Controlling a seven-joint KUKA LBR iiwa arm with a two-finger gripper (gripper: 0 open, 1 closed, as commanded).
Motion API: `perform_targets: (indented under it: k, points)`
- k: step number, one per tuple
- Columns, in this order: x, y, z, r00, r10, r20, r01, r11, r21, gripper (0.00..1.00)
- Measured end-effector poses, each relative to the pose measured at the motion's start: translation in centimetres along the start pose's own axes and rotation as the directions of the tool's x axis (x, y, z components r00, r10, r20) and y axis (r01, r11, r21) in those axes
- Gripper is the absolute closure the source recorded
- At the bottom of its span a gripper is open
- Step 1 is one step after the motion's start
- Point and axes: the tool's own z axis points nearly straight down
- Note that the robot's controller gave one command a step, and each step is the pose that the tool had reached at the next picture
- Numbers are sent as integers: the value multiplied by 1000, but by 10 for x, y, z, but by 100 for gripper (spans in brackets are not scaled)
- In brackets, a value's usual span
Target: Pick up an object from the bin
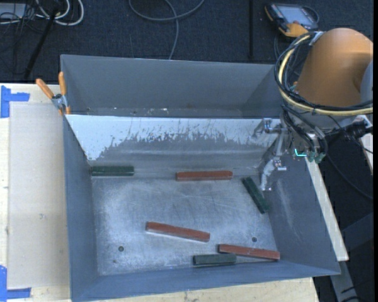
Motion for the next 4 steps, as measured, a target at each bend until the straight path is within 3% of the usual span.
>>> perform_targets:
  k: [1, 2, 3, 4]
  points:
    - [-1, 0, -4, 1000, -2, 8, 2, 1000, 1, 0]
    - [28, 13, 58, 994, -105, 9, 105, 994, 2, 0]
    - [79, 40, 81, 976, -219, 4, 219, 976, 2, 0]
    - [88, 35, 96, 929, -370, 5, 370, 929, 2, 0]
